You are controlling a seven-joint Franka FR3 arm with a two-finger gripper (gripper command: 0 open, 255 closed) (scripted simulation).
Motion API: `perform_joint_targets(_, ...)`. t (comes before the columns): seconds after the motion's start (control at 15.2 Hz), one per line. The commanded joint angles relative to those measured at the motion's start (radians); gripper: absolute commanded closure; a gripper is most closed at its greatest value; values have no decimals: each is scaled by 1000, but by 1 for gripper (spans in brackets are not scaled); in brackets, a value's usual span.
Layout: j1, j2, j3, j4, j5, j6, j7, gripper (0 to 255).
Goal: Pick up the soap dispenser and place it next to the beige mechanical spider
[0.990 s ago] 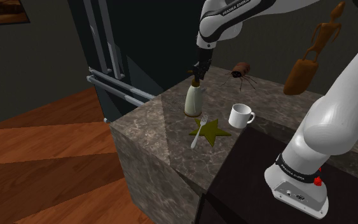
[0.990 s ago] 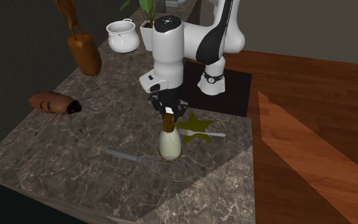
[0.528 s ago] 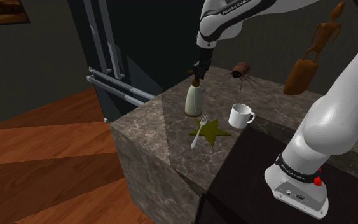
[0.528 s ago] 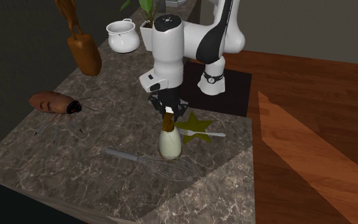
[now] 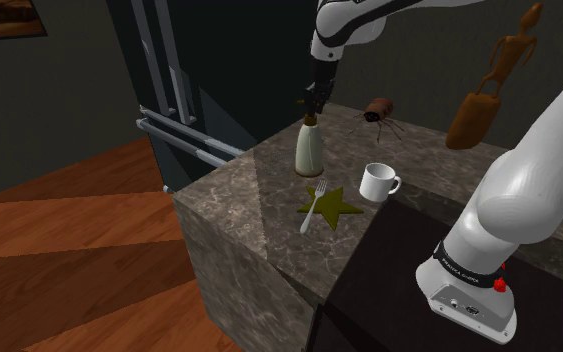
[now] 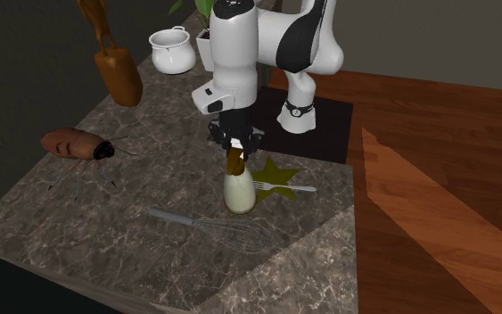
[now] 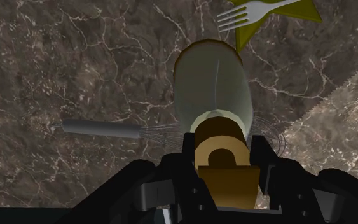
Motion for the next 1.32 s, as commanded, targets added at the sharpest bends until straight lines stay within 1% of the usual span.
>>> perform_joint_targets(0.0, 0, -7, 1, 20, -1, -27, 2, 255)
perform_joint_targets(1.25, 2, -27, 4, 255, -4, -282, 7, 255)
